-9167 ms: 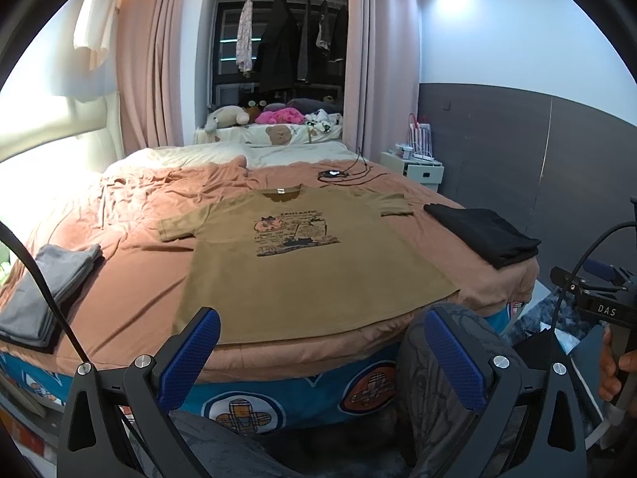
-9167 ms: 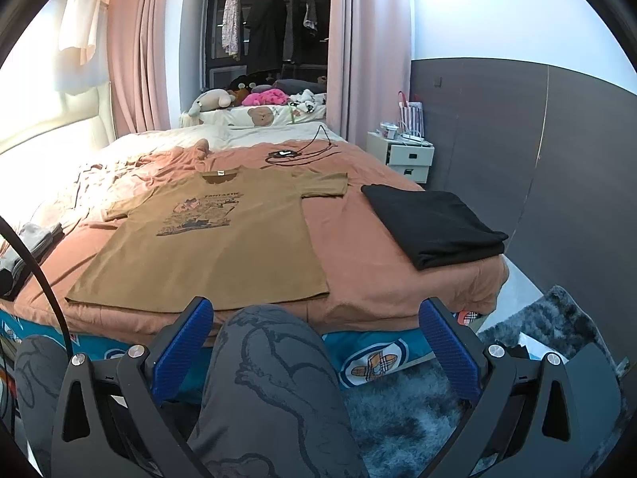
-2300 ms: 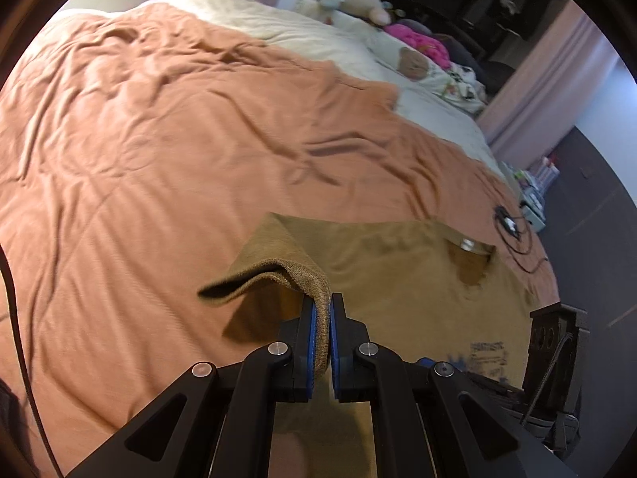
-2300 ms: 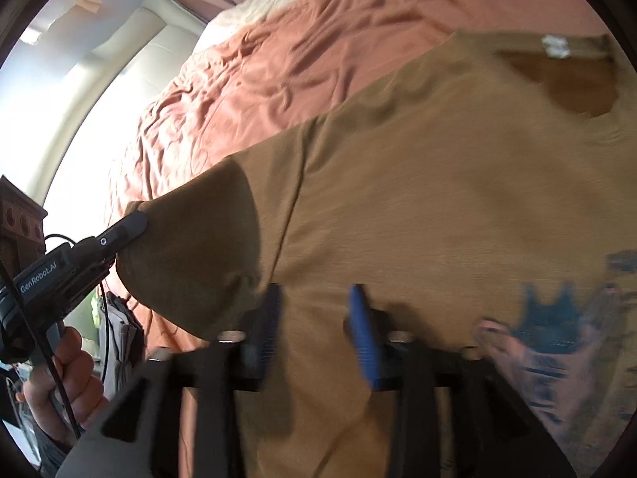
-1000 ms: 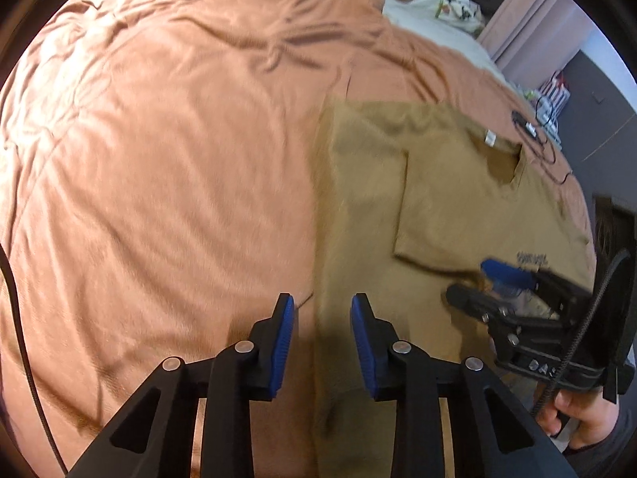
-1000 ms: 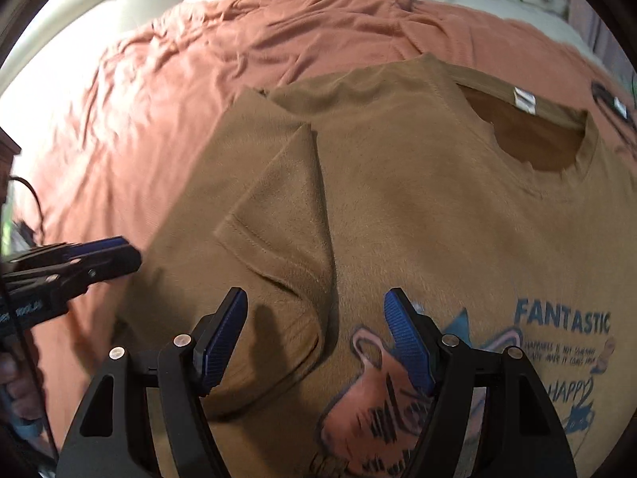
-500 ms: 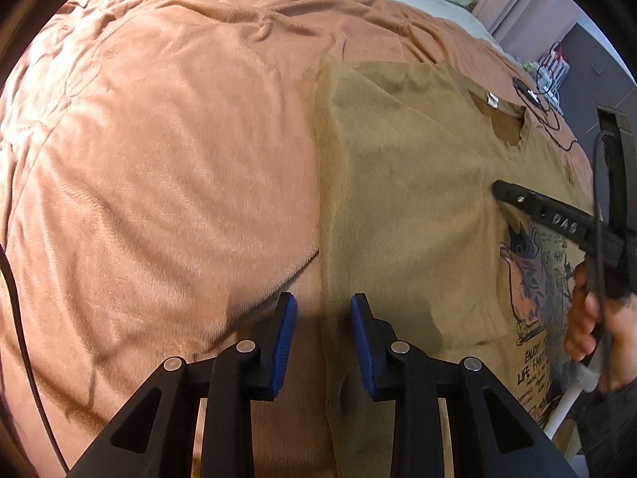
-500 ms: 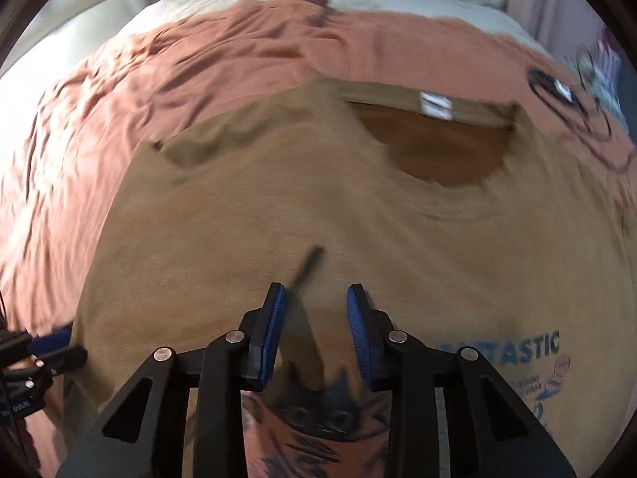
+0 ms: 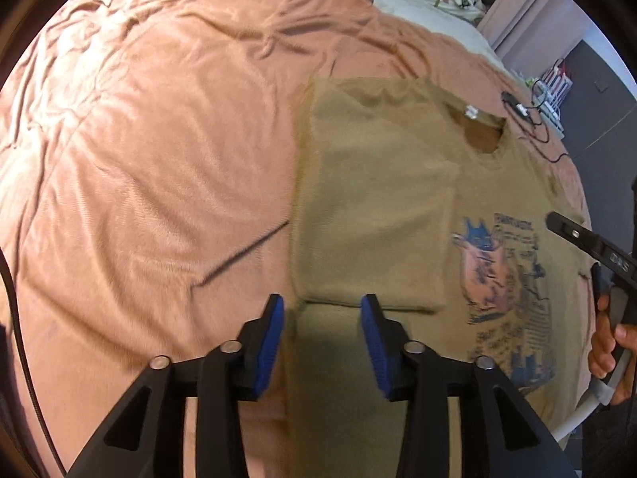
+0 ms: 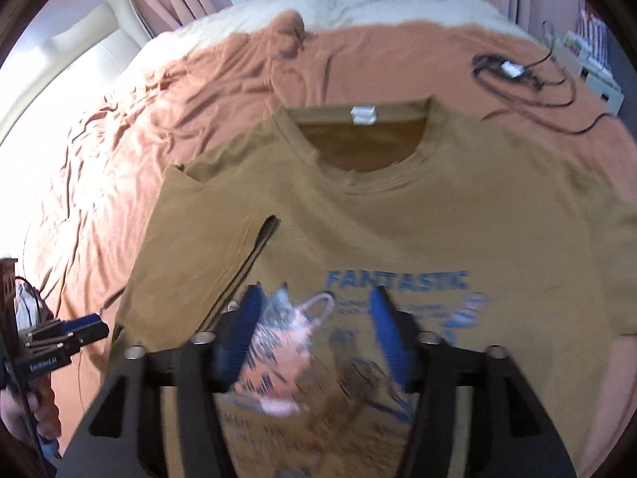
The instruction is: Fold small clothes
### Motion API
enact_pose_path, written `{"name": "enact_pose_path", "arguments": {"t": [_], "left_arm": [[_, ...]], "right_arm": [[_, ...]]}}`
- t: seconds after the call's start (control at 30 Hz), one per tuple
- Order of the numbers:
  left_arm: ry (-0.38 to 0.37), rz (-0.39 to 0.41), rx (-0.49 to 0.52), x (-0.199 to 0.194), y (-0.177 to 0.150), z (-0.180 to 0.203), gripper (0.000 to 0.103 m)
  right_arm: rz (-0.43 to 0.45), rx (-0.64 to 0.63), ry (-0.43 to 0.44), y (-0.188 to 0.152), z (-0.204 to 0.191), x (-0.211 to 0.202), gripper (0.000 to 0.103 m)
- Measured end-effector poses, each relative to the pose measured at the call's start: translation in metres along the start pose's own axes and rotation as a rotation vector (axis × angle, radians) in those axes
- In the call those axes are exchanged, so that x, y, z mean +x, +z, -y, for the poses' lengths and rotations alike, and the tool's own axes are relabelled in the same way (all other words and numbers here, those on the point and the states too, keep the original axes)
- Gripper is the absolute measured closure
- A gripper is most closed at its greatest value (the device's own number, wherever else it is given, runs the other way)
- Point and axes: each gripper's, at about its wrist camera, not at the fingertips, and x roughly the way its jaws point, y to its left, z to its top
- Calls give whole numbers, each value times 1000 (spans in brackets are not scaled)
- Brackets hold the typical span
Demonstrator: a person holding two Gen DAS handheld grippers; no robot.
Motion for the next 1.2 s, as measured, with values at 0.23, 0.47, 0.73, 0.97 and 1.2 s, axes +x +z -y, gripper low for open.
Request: {"name": "enact_pose_path", "arguments": {"t": [0.23,0.47,0.73,0.97,1.2], "left_arm": [[-8,85,12,-48,-18,35,29],[-24,182,30,-101,-41,78,11],[-29,265,80,-152,-75,127,7],[-25,309,102,-187,-106,167,7],[-32,340,114,-214,-135,208,7]], "right_arm": [[45,-45,-29,-33,15,-81,18],[86,-51,-60,-68,33,-164,13],[138,-22,-96,-115,56,-241,12],[170,-4,-77,-152,77,-292,12],[230,-6,-59,-187,95,-344,12]]}}
